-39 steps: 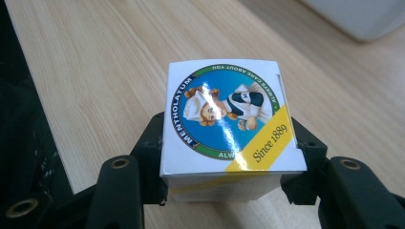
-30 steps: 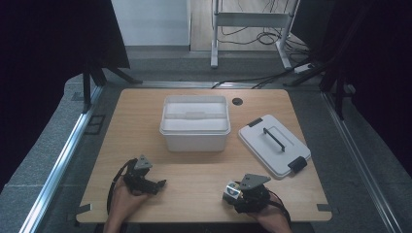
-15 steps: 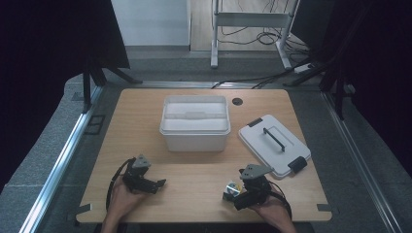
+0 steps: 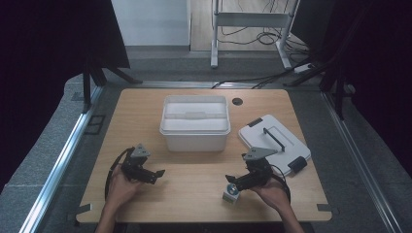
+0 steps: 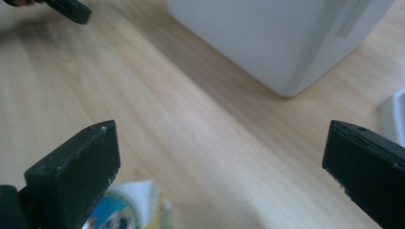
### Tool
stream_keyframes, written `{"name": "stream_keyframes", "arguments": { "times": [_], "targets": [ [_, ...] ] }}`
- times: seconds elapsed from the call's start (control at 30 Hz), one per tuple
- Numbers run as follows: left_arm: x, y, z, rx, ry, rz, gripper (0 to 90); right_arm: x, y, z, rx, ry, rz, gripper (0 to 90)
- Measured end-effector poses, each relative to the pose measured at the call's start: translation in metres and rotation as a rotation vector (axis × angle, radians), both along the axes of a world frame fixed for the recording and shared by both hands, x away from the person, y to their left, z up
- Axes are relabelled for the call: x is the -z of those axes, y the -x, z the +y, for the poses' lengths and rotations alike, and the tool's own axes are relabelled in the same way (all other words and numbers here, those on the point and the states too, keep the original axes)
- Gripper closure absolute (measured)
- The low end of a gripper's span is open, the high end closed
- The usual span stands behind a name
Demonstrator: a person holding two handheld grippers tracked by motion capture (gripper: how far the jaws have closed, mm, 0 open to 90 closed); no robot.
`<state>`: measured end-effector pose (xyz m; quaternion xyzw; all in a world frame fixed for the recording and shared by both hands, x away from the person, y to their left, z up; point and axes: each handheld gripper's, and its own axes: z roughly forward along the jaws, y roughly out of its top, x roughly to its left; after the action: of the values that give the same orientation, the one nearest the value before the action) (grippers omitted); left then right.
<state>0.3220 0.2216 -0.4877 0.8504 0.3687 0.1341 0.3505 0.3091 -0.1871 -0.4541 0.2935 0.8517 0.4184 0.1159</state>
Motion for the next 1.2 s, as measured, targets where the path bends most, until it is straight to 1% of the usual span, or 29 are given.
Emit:
{"name": "stream_keyframes", "arguments": {
  "times": [0.13, 0.27, 0.37, 0.5, 0.53, 0.57, 0.6, 0.7, 0.8, 0.83, 0.87, 0.9, 0.93, 1.0, 1.07, 1.1, 1.2],
  "targets": [
    [-0.011, -0.011, -0.001, 0.025, 0.021, -0.008, 0.0, -0.002, -0.014, 0.001, 0.013, -0.006, -0.009, 0.0],
    [-0.022, -0.024, -0.003, 0.042, 0.016, -0.011, 0.0, -0.002, -0.029, 0.005, 0.023, 0.004, -0.015, 0.0],
    [-0.029, -0.035, -0.007, 0.071, 0.023, -0.009, 0.0, -0.001, -0.041, 0.009, 0.028, 0.006, -0.015, 0.0],
    [-0.038, -0.048, -0.015, 0.098, 0.015, -0.021, 0.0, -0.002, -0.057, 0.016, 0.03, 0.005, -0.02, 0.0],
    [-0.038, -0.048, -0.015, 0.098, 0.015, -0.021, 0.0, -0.002, -0.057, 0.016, 0.03, 0.005, -0.02, 0.0],
    [-0.04, -0.051, -0.017, 0.098, 0.013, -0.023, 0.0, -0.002, -0.061, 0.018, 0.032, 0.007, -0.021, 0.0],
    [-0.042, -0.058, -0.022, 0.1, 0.001, -0.025, 0.0, -0.003, -0.068, 0.022, 0.028, 0.009, -0.024, 0.0],
    [-0.042, -0.068, -0.026, 0.09, -0.004, -0.023, 0.0, -0.004, -0.078, 0.027, 0.027, 0.009, -0.026, 0.0],
    [-0.039, -0.074, -0.029, 0.081, 0.012, -0.014, 0.0, -0.004, -0.088, 0.031, 0.016, 0.002, -0.025, 0.0],
    [-0.039, -0.074, -0.029, 0.081, 0.012, -0.014, 0.0, -0.003, -0.091, 0.032, 0.01, 0.002, -0.023, 0.0],
    [-0.036, -0.077, -0.031, 0.082, 0.018, -0.007, 0.0, -0.002, -0.094, 0.034, 0.009, 0.005, -0.019, 0.0],
    [-0.036, -0.077, -0.031, 0.082, 0.018, -0.007, 0.0, -0.002, -0.094, 0.034, 0.009, 0.005, -0.019, 0.0],
    [-0.034, -0.079, -0.034, 0.088, 0.007, -0.004, 0.0, 0.0, -0.101, 0.036, 0.007, 0.011, -0.018, 0.4],
    [-0.034, -0.08, -0.036, 0.099, 0.004, -0.003, 0.0, 0.001, -0.105, 0.039, 0.0, -0.003, -0.008, 2.3],
    [-0.034, -0.08, -0.037, 0.108, 0.006, -0.005, 0.0, 0.001, -0.107, 0.04, -0.002, -0.005, -0.002, 3.4],
    [-0.034, -0.079, -0.039, 0.105, -0.015, -0.014, 0.0, 0.0, -0.107, 0.042, 0.0, -0.001, -0.004, 3.9],
    [-0.035, -0.077, -0.039, 0.103, -0.014, -0.012, 0.0, -0.001, -0.106, 0.042, -0.001, 0.009, -0.003, 5.6]
  ]
}}
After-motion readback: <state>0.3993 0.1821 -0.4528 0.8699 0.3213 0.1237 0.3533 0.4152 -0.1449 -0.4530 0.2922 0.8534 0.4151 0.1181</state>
